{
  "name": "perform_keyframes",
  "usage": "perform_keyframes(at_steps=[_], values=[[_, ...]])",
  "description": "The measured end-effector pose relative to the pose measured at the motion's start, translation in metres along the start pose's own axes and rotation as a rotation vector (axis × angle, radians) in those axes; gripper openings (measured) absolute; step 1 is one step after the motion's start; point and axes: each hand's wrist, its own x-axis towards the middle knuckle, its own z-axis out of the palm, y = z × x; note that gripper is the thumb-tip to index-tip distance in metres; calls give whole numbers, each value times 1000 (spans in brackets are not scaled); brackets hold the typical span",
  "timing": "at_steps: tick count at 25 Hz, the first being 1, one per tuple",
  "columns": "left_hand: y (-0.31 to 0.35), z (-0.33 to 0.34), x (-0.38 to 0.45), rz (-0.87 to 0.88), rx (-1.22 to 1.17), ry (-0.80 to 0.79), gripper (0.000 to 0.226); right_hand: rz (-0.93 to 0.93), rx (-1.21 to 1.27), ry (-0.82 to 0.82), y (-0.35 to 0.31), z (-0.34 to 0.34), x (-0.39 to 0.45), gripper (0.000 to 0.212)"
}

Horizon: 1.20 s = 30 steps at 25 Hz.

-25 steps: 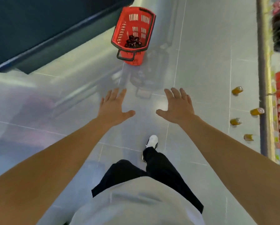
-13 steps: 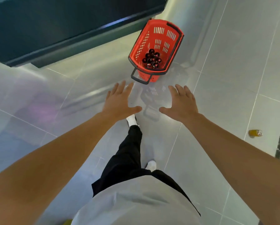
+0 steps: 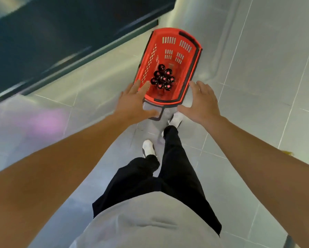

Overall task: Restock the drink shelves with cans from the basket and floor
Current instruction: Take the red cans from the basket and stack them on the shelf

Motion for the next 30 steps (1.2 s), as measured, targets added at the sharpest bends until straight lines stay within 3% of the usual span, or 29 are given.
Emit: perform_keyframes(at_steps=[9,18,23,30], values=[[8,-6,207,-17,-6,-19,112,117,107,-135,62,15,184,95],[-76,62,375,-21,-124,-104,104,415,320,-88,108,128,294,94],[-118,112,435,-116,-123,-122,100,554,392,-28,133,202,329,97],[-148,150,473,-125,-43,-139,104,608,349,-12,147,258,341,96]])
